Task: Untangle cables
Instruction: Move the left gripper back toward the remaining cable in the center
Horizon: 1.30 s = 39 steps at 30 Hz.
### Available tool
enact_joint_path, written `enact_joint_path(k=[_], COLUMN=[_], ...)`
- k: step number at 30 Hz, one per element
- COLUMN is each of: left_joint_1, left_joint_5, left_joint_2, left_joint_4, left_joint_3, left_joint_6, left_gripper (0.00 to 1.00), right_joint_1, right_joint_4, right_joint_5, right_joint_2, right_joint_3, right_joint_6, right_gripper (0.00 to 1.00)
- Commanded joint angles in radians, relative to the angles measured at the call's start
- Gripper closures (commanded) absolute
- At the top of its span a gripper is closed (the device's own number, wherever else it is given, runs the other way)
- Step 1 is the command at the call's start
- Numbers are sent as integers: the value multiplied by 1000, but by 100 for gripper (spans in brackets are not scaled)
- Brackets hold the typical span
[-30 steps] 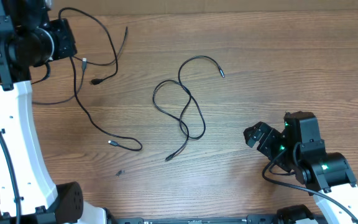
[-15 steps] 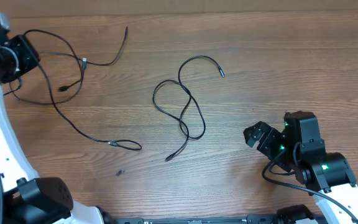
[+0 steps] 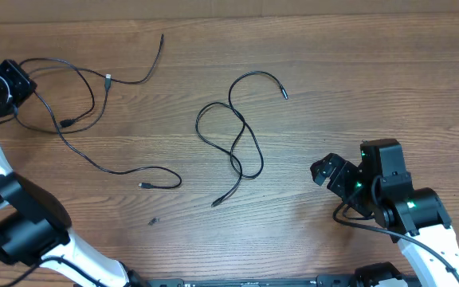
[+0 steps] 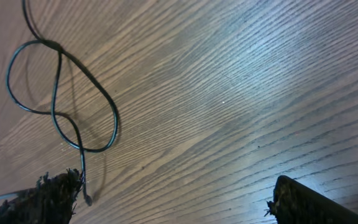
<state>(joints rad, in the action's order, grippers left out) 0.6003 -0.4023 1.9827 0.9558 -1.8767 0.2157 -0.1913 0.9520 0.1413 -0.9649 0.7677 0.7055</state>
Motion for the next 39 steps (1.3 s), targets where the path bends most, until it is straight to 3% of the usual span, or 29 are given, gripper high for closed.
enact_joint_path(k=[1, 9, 16, 17, 18, 21, 25, 29, 36, 39], left_joint_1=[54, 209, 322, 332, 338, 347, 347, 346, 336, 313], left_joint_5=[-18, -17, 18, 34, 43, 46, 37, -68, -496, -600], left_joint_2=[61, 123, 127, 127, 127, 127, 127, 127, 126, 122], left_joint_4=[-22, -127, -182, -181, -181, -177, -167, -166, -210, -193], left_joint_3=[7, 7, 7, 7, 8, 8, 8, 8, 7, 6], left_joint_6=[33, 146, 354, 378, 388, 392, 391, 381, 108, 12], left_gripper=[96, 96, 94, 83, 64, 0, 0, 1, 0, 1], right_joint_1=[3, 3, 3, 3, 2, 2, 2, 2, 2, 2], right_joint_4=[-17, -60, -93, -97, -97, -93, -94, -91, -90, -91], right_joint_5=[-11, -10, -9, -6, -6, -6, -6, -6, -5, 2], right_joint_2=[-28, -105, -151, -159, -164, -174, -174, -174, -174, -174], right_joint_3=[31, 31, 31, 31, 31, 31, 31, 31, 31, 31], right_joint_6=[-8, -7, -3, -3, -3, -4, -4, -4, -4, -4], right_gripper=[0, 0, 0, 0, 0, 0, 0, 0, 0, 0])
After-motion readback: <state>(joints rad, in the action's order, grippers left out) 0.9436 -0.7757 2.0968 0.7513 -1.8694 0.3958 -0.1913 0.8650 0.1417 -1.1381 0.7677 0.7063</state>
